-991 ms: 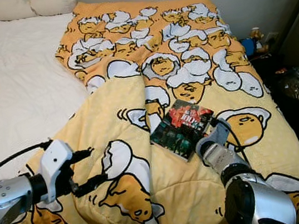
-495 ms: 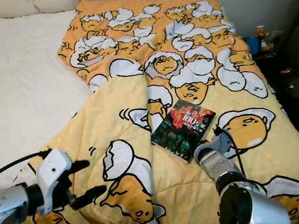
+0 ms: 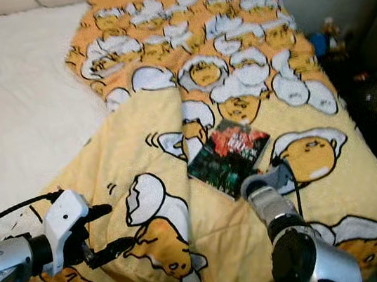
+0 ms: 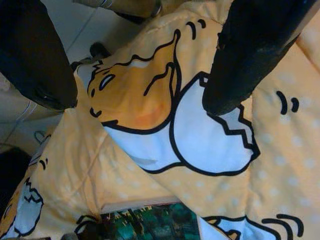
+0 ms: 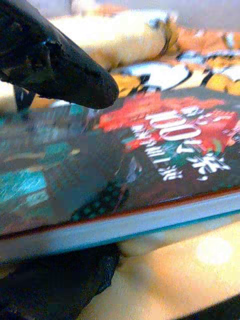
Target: Clean up the room
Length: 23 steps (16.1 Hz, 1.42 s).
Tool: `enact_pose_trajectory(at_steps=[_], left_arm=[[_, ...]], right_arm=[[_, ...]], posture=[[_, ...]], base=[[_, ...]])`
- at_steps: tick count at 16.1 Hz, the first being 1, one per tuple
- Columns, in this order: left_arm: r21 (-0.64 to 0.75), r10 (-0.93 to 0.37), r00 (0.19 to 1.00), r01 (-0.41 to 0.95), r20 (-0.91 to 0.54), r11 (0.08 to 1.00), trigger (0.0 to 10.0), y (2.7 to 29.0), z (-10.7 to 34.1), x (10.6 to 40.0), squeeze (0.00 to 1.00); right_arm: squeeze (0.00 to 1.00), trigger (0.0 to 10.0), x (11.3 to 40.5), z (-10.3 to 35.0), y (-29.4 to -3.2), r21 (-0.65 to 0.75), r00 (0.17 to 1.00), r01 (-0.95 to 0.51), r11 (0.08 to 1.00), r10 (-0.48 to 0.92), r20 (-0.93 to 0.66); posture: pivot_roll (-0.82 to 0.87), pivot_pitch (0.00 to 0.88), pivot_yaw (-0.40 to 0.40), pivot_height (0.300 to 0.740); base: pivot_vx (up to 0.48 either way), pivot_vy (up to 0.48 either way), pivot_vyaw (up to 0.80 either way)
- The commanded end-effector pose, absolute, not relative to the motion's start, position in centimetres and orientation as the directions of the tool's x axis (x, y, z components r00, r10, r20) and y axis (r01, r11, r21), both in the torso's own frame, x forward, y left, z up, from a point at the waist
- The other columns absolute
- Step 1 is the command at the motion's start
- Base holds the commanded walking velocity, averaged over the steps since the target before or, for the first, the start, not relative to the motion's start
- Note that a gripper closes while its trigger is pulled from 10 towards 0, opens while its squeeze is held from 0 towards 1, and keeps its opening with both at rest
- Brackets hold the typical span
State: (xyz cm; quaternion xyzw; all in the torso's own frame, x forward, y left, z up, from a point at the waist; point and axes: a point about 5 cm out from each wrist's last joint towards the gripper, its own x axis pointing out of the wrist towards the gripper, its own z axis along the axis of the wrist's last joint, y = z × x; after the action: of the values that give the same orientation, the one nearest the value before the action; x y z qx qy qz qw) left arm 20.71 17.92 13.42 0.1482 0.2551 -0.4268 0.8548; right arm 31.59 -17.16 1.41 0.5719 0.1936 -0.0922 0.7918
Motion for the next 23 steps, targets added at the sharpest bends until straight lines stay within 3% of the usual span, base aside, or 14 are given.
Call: enact_pose_trajectory(at_steps=[1,2,3,4,5,6,14,19,22,23], left_arm=[[0.045,-0.656,0.508,0.808,-0.558,0.587,10.0,17.7,13.8,20.9,0.77],[0.045,-0.657,0.507,0.809,-0.558,0.587,10.0,17.6,13.8,21.0,0.77],[0.045,-0.657,0.508,0.809,-0.558,0.587,10.0,17.6,13.8,21.0,0.77],[0.046,-0.656,0.509,0.808,-0.557,0.588,10.0,17.6,13.8,21.0,0.77],[0.046,-0.655,0.510,0.807,-0.557,0.589,10.0,17.6,13.8,21.0,0.77],[0.046,-0.653,0.511,0.805,-0.559,0.591,10.0,17.7,13.8,20.9,0.77],[0.044,-0.648,0.519,0.798,-0.557,0.601,10.0,17.8,13.5,21.0,0.78],[0.061,-0.654,0.545,0.790,-0.525,0.610,10.0,17.4,13.3,22.1,0.77],[0.055,-0.655,0.583,0.766,-0.480,0.640,10.0,17.2,13.2,22.7,0.77],[0.054,-0.639,0.630,0.730,-0.442,0.682,10.0,17.1,13.2,23.2,0.76]], right_arm=[[0.00,9.3,32.8,2.9,-16.4,0.912,0.937,0.285,0.294,0.117,-0.330],[0.00,6.6,33.0,3.1,-16.4,0.917,0.940,0.269,0.296,0.127,-0.316],[0.00,6.6,33.0,3.2,-16.4,0.917,0.940,0.265,0.297,0.131,-0.314],[0.00,2.0,33.0,3.2,-16.4,0.915,0.940,0.263,0.307,0.132,-0.315],[0.00,2.0,33.0,3.2,-16.4,0.913,0.940,0.263,0.312,0.131,-0.315],[0.00,0.0,33.0,3.2,-16.4,0.917,0.942,0.254,0.308,0.135,-0.307],[0.00,0.0,33.3,3.7,-15.9,0.926,0.948,0.200,0.322,0.176,-0.266],[0.00,0.0,34.0,4.8,-16.1,0.936,0.959,0.143,0.323,0.187,-0.211],[0.00,0.0,34.3,5.4,-16.8,0.931,0.967,0.095,0.351,0.190,-0.171],[0.00,0.0,34.5,5.9,-17.3,0.918,0.971,0.050,0.394,0.197,-0.138]], posture=[[0.36,0.124,0.006,0.740],[0.36,0.124,0.004,0.740],[0.36,0.124,0.004,0.740],[0.37,0.128,-0.001,0.740],[0.37,0.129,-0.002,0.740],[0.37,0.131,-0.005,0.740],[0.35,0.113,-0.020,0.740],[0.31,0.039,-0.033,0.740],[0.26,0.000,-0.022,0.740],[0.22,0.000,-0.015,0.740]], base=[[0.000,0.000,0.00],[0.000,0.000,0.00],[0.000,0.000,0.00],[0.000,0.000,0.00],[0.000,0.000,0.00],[0.000,0.000,0.00],[0.000,0.000,0.00],[0.000,0.000,0.00],[0.000,0.000,0.00],[0.000,0.000,0.00]])
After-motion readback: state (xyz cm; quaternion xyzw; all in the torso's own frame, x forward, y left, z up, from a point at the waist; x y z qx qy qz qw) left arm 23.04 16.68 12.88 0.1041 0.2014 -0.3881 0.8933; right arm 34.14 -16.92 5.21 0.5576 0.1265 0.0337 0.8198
